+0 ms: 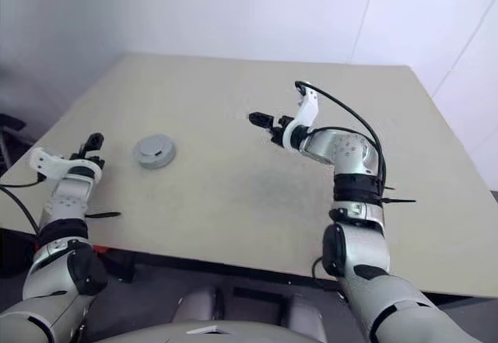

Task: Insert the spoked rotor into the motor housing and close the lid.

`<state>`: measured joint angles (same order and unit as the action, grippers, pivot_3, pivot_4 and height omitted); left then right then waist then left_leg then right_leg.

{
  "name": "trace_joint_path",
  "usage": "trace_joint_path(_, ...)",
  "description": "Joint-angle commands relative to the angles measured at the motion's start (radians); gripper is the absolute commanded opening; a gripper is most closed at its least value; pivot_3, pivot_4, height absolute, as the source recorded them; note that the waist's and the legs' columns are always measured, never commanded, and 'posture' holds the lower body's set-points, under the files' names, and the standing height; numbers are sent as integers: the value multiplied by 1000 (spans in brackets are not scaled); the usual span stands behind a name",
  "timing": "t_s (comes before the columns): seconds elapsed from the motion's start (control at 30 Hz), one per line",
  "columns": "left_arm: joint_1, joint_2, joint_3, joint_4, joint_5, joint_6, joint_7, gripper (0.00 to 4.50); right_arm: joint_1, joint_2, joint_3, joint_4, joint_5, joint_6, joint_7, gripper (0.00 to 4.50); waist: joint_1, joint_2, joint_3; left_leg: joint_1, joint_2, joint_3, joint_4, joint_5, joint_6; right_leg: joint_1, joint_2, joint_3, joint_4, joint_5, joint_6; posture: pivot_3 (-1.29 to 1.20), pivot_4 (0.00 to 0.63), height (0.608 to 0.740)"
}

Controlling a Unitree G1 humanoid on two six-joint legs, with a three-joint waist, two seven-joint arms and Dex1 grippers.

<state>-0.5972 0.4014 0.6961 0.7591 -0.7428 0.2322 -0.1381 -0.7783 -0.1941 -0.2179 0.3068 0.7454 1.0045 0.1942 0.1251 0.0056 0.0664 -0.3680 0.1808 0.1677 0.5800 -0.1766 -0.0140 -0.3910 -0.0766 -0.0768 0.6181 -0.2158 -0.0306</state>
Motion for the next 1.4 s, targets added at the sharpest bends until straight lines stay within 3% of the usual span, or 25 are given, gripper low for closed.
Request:
trace_joint_path(0.03,-57,6,-132,-124,111,-71,-75,4459,39,-98,143,-75,-163,-248,216,4340,18,-2,1,0,0,0,0,0,0,0,-1,0,0,0,0,0,0,740)
trace_joint_path(0.37,-47,-28,-544,-445,281,-8,-391,4459,140,-403,208,13,-352,-638,685,4340,26,-4,1,0,-2,1,3,-1,2,3,-3,0,1,1,-3,0,0,740)
trace_joint_path(0.47,21,-40,-700,-482,386,-28,-474,4459,175,-465,249,94,-488,-812,701,4340,18,-3,1,0,-2,2,3,-2,5,2,-3,0,2,-1,-6,0,0,740)
trace_joint_path(0.53,81,-30,-806,-452,501,-85,-498,4459,177,-508,308,264,-663,-1008,588,4340,5,-3,1,0,-1,3,3,-3,6,2,-2,1,2,-2,-7,0,0,740)
trace_joint_path(0.6,125,-33,-851,-443,549,-120,-513,4459,186,-491,283,340,-666,-1084,576,4340,-2,-3,1,0,0,3,3,-3,6,1,-1,0,2,-2,-8,0,0,740)
trace_joint_path(0.8,120,-66,-856,-370,609,-189,-508,4459,194,-434,246,360,-645,-1143,594,4340,-15,0,0,-9,7,3,13,-5,11,-9,3,-1,8,-1,-14,0,0,740)
trace_joint_path(1.03,100,-90,-834,-352,616,-200,-510,4459,186,-410,227,372,-646,-1166,574,4340,-19,0,0,0,7,5,19,-9,17,4,2,-1,4,0,-14,0,0,740)
trace_joint_path(1.4,74,-121,-809,-327,633,-228,-452,4459,173,-399,212,386,-650,-1183,554,4340,-21,0,0,0,7,5,19,-9,18,4,2,-1,5,0,-14,0,0,740)
